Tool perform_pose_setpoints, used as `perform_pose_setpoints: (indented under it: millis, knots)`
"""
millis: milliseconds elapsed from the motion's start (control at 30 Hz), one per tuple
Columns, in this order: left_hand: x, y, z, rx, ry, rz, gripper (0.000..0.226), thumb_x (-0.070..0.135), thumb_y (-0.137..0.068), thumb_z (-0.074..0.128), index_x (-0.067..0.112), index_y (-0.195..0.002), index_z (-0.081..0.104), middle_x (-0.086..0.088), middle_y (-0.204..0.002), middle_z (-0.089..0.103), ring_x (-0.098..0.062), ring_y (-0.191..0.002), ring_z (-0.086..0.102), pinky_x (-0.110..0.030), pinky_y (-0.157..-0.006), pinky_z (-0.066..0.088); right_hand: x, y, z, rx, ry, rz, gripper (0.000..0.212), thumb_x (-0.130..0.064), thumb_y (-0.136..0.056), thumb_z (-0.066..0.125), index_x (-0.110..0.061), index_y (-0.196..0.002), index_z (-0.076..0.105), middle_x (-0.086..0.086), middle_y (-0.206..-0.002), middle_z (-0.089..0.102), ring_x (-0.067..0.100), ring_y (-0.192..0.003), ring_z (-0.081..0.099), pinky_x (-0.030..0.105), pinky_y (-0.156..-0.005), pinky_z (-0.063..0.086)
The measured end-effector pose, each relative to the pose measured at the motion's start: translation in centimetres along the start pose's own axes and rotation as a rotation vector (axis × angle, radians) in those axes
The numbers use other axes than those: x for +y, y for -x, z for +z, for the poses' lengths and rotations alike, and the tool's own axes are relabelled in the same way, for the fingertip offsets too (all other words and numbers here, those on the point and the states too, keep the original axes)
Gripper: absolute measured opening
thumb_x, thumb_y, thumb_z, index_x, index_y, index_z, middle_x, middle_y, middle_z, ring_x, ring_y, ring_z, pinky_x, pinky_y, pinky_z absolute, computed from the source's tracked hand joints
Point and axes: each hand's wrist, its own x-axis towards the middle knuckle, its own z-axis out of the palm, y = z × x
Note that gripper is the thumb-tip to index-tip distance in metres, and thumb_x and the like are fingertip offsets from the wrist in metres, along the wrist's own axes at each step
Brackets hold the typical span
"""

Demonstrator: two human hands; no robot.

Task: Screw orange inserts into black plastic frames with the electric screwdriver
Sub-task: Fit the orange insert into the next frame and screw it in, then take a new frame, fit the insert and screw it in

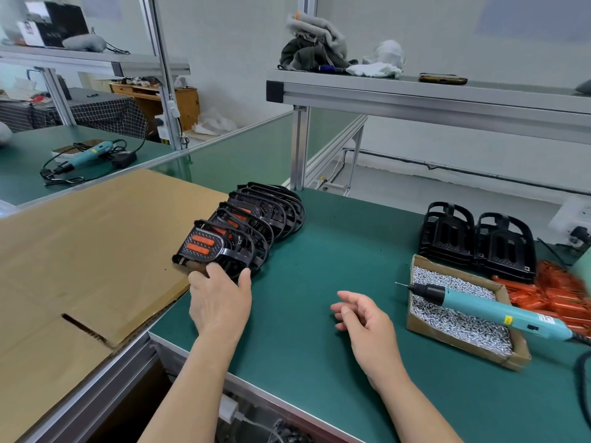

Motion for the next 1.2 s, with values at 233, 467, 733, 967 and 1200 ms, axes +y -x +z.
perform_pose_setpoints:
  millis: [233,467,733,967,1200]
  knots:
    - [-0.7,0.6,1.3,-0.025,-0.154,0.047,0.05,0.044,-0.092,0.057,0.006,-0.123,0.049,-0.023,-0.155,0.031,-0.039,-0.139,0.033,-0.052,-0.112,0.029,-0.1,0.0,0.1,-0.008,-0.009,0.01,0.029,-0.005,-0.1,0.054,-0.027,-0.11,0.068,-0.014,-0.091,0.076,0.006,-0.077,0.07,0.018,-0.076,0.054]
    - [-0.8,0.8,1.7,0.022,-0.124,0.117,0.076,0.05,-0.079,0.07,0.013,-0.137,0.035,-0.021,-0.159,0.025,-0.042,-0.147,0.017,-0.058,-0.118,0.016,-0.2,0.1,0.1,0.0,-0.006,0.007,0.029,-0.004,-0.1,0.054,-0.027,-0.11,0.068,-0.009,-0.091,0.076,0.007,-0.075,0.07,0.019,-0.077,0.054]
    - [-0.1,1.7,1.6,0.111,-0.049,0.207,0.083,0.055,-0.076,0.073,0.011,-0.134,0.036,-0.019,-0.157,0.023,-0.035,-0.15,0.008,-0.059,-0.119,0.005,-0.5,0.1,0.0,0.015,-0.021,0.013,0.029,-0.003,-0.099,0.053,-0.025,-0.111,0.067,-0.007,-0.094,0.076,0.005,-0.074,0.069,0.013,-0.07,0.051]
    - [3.2,5.1,2.0,0.07,0.009,0.545,0.078,0.041,-0.074,0.08,0.003,-0.133,0.046,-0.022,-0.149,0.036,-0.04,-0.147,0.022,-0.061,-0.118,0.015,-0.5,0.2,0.1,0.088,-0.071,-0.025,0.03,0.001,-0.099,0.052,-0.025,-0.105,0.068,-0.006,-0.09,0.076,0.005,-0.074,0.069,0.018,-0.071,0.053]
    - [7.8,10.4,3.7,-0.107,0.037,0.905,0.069,0.035,-0.074,0.079,0.001,-0.13,0.054,-0.023,-0.141,0.049,-0.042,-0.139,0.04,-0.061,-0.111,0.034,-0.4,0.0,-1.4,0.45,-0.206,-0.131,0.034,0.006,-0.098,0.052,-0.024,-0.096,0.068,-0.01,-0.084,0.074,0.008,-0.081,0.069,0.02,-0.063,0.053]
